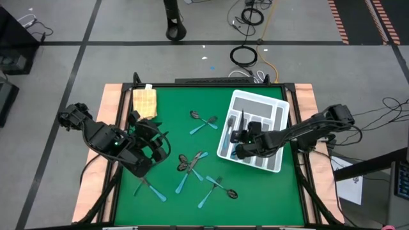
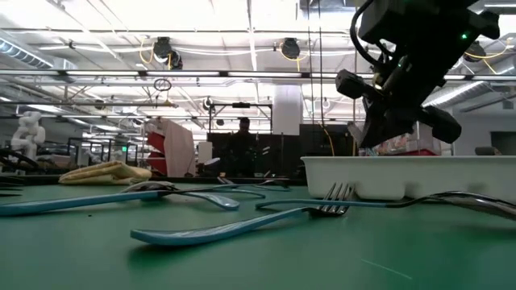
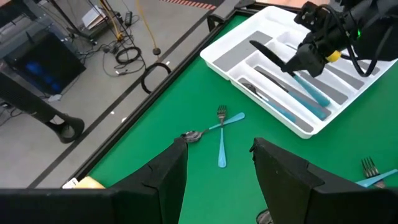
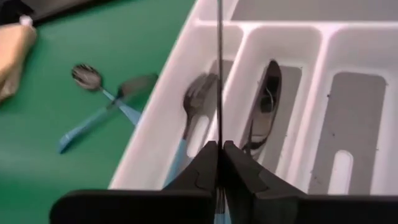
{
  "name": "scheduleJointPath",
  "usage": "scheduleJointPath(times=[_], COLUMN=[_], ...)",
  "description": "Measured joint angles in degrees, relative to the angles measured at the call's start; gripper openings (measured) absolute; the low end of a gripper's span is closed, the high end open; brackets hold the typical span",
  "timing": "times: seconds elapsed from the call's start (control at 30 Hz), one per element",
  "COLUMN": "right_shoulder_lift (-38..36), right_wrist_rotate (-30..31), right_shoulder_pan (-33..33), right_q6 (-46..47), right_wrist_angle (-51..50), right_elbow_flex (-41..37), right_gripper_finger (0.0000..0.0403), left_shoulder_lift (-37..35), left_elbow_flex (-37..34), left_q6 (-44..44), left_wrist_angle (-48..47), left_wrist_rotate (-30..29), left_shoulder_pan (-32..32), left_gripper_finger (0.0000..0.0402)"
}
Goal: Sort silverware
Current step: Put the blue table knife into the white cutlery tray
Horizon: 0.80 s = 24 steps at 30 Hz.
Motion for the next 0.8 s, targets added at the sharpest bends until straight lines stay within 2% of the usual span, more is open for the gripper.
scheduleJointPath(times=[0.4,0.67,0.8], right_shoulder_lift=[0.0,-6.3,-10.5], right_wrist_rotate=[0.5,2.9,1.5], right_shoulder_pan=[-0.1,-1.4,-3.1], right_q6=[0.0,-10.4,-12.8], right_wrist_angle=[1.5,1.0,-4.3], right_elbow_flex=[0.1,1.7,1.7], right_gripper_finger=[0.0126,0.0153,0.0150], left_shoulder_lift=[0.0,0.0,0.0], left_elbow_flex=[0.0,0.0,0.0], left_q6=[0.4,0.2,-0.5], left_wrist_angle=[0.0,0.0,0.0], left_wrist_rotate=[1.5,2.1,2.2], left_shoulder_pan=[-0.1,-2.1,-3.2], left_gripper_finger=[0.0187,0.0187,0.0187])
